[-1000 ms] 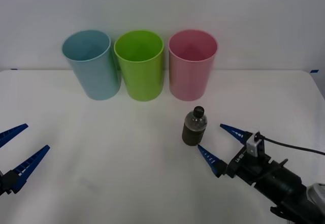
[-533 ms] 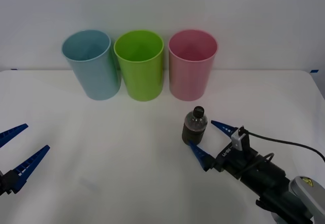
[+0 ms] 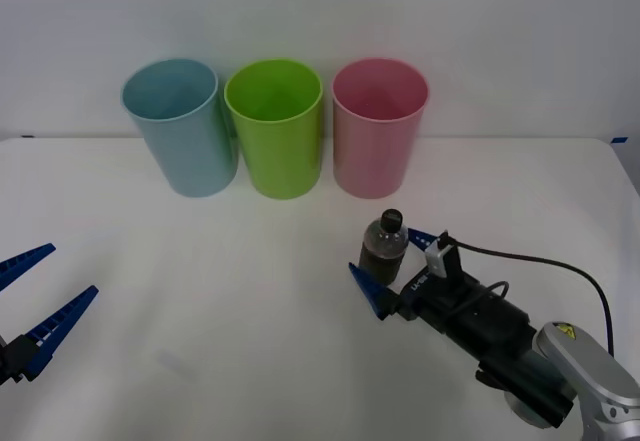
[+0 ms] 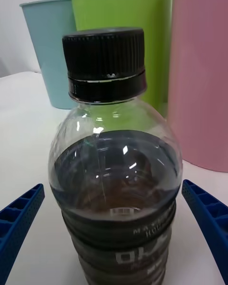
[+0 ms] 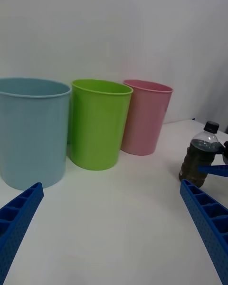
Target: Grasp the object on the table and drop it into the matching bin: aluminum can to the light blue bin, PET bottle to the pink bin.
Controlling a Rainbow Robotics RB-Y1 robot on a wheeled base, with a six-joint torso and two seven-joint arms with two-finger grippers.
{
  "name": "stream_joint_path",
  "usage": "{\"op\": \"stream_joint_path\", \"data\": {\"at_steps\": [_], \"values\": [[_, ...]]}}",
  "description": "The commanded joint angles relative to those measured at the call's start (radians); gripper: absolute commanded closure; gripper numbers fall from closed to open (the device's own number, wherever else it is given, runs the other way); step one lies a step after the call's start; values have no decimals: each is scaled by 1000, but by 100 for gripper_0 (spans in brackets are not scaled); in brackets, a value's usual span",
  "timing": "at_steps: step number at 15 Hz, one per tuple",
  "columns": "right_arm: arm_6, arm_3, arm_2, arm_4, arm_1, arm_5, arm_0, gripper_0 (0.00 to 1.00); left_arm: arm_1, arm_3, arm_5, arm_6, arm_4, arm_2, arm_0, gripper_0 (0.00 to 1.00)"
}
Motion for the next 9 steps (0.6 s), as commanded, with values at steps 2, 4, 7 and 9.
{"op": "stream_joint_path", "data": {"at_steps": [2, 4, 7, 9], "values": [[3, 15, 13, 2, 8, 19, -20, 0, 0, 0, 0, 0, 0, 0, 0, 0], [3, 15, 14, 0, 11, 20, -19, 0, 0, 0, 0, 0, 0, 0, 0, 0], [6, 15, 17, 2, 12, 19, -19, 7, 0, 0, 0, 0, 0, 0, 0, 0], [11, 15, 17, 2, 14, 19, -19, 95, 0, 0, 0, 0, 0, 0, 0, 0]]}}
